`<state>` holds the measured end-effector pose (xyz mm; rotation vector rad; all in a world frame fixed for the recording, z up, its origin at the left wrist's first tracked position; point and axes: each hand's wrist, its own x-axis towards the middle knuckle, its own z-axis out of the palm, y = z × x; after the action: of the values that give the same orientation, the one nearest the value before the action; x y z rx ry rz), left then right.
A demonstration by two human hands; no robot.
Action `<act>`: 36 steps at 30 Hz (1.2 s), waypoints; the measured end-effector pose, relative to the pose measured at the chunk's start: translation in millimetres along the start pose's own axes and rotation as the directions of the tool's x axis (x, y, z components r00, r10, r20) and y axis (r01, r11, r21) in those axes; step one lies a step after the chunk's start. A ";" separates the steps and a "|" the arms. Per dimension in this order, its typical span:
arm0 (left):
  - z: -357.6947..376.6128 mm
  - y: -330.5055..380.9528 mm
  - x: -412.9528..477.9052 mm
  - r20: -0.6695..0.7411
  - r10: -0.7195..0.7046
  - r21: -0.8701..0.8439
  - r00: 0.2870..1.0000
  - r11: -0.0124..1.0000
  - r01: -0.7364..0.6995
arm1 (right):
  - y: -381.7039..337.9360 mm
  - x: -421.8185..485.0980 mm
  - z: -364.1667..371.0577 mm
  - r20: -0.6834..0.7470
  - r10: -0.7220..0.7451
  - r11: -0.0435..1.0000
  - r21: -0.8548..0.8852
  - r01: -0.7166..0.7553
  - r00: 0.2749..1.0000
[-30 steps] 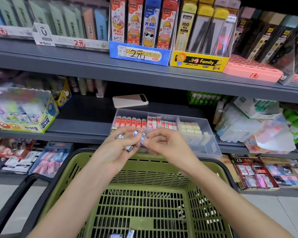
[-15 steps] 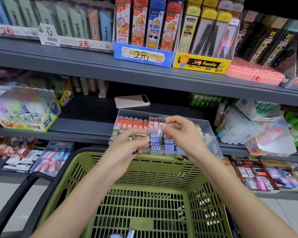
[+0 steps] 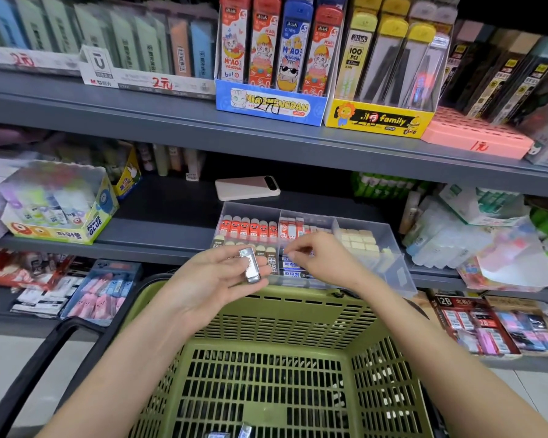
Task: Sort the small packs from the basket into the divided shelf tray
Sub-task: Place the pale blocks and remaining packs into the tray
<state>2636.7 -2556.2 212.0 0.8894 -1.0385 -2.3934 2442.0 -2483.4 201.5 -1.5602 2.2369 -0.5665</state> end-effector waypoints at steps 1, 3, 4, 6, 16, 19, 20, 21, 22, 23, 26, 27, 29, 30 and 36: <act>0.2 -0.9 0.9 0.002 0.011 0.022 1.000 1.000 -0.011 | -1.3 -4.5 -1.1 -0.067 -0.005 1.000 0.019 0.006 0.998; 2.4 -2.4 1.8 0.002 0.042 0.085 0.999 0.996 -0.042 | -7.8 -17.4 -2.9 -0.177 -0.032 0.981 0.184 0.065 0.984; 4.0 -3.2 2.3 0.005 0.056 0.109 0.998 0.992 -0.056 | -13.1 -25.3 -3.0 -0.190 -0.062 0.953 0.280 0.115 0.980; 8.3 -4.8 3.5 0.036 0.064 0.157 0.997 0.985 -0.069 | -22.4 -39.2 -1.5 -0.179 -0.135 0.920 0.343 0.190 0.975; 31.1 -3.6 7.9 0.059 0.093 0.422 0.994 0.900 -0.109 | -10.0 -45.1 -19.5 -0.171 -0.083 0.782 0.600 0.170 0.982; 22.3 -9.8 11.1 0.029 0.500 0.839 0.865 0.458 -0.293 | 8.9 -30.1 -18.4 -0.210 0.195 0.744 0.668 -0.005 0.958; 17.0 -12.6 12.1 0.106 0.616 0.920 0.781 0.237 -0.312 | 13.8 -25.2 -15.4 -0.208 0.255 0.762 0.644 -0.064 0.944; 11.0 -15.9 13.8 0.207 0.678 0.948 0.705 0.041 -0.317 | 17.2 -20.7 -11.1 -0.210 0.293 0.782 0.613 -0.108 0.933; 4.5 -19.9 16.5 0.302 0.696 0.944 0.651 -0.122 -0.308 | 18.7 -16.8 -6.1 -0.223 0.313 0.803 0.581 -0.132 0.923; -2.8 -24.2 19.4 0.380 0.689 0.924 0.617 -0.256 -0.283 | 19.4 -13.6 -1.0 -0.249 0.318 0.823 0.551 -0.136 0.915; -23.8 -33.4 25.6 0.478 0.627 0.866 0.616 -0.454 -0.210 | 16.6 -3.9 12.2 -0.307 0.304 0.871 0.474 -0.132 0.902; -29.1 -35.4 26.6 0.488 0.602 0.854 0.632 -0.479 -0.203 | 15.6 -1.4 16.1 -0.301 0.296 0.892 0.427 -0.149 0.906; -37.8 -39.1 28.2 0.503 0.551 0.831 0.666 -0.519 -0.198 | 13.8 1.1 21.5 -0.293 0.273 0.937 0.299 -0.183 0.916; -41.1 -40.4 28.7 0.504 0.526 0.825 0.684 -0.529 -0.201 | 13.9 0.9 22.3 -0.301 0.254 0.956 0.223 -0.191 0.919; -50.0 -41.4 19.1 0.536 0.536 0.821 0.653 -0.511 -0.254 | 11.4 -16.7 19.1 -0.413 0.063 0.980 -0.148 -0.136 0.908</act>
<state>2653.1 -2565.4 147.0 0.6293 -2.6018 -0.0635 2447.9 -2466.5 180.3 -1.5041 2.7263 -0.7419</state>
